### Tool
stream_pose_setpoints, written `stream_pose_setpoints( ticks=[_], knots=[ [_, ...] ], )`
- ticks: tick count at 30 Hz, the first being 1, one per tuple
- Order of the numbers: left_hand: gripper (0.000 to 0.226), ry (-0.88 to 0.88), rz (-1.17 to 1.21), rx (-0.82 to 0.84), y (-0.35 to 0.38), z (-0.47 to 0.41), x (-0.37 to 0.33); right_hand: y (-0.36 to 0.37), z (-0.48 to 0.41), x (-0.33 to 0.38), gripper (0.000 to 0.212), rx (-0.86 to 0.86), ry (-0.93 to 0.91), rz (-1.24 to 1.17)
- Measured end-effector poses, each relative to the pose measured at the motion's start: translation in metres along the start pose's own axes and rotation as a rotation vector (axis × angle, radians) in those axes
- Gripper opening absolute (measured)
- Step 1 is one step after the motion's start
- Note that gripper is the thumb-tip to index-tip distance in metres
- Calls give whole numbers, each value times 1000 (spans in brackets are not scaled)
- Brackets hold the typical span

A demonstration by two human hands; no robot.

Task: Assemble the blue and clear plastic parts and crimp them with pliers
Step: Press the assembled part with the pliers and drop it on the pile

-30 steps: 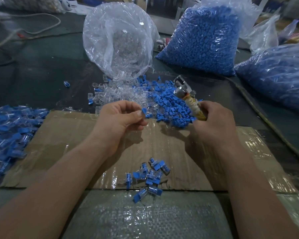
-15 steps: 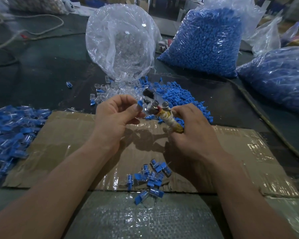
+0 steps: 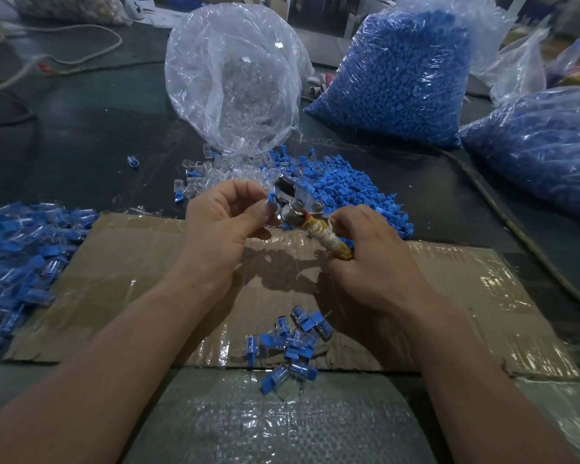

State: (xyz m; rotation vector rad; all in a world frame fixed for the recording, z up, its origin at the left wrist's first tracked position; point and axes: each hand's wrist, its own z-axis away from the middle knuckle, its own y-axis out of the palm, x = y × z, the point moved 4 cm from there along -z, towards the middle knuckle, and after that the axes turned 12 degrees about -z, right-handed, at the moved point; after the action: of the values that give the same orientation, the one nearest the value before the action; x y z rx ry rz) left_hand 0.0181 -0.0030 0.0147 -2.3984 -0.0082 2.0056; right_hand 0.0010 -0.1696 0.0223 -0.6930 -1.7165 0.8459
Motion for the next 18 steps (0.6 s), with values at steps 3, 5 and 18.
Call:
stream_pose_setpoints(
  ticks=[3,5,18],
  knots=[
    [11,12,-27,-10,0,1,-2,1,0,1,31,3,-3,-7],
    [12,26,-36,-18,1,2,-4,1,0,1,30,5,5,-20],
    [19,88,-154,-40,1,4,-6,-1,-1,4,27,23,45,-108]
  ],
)
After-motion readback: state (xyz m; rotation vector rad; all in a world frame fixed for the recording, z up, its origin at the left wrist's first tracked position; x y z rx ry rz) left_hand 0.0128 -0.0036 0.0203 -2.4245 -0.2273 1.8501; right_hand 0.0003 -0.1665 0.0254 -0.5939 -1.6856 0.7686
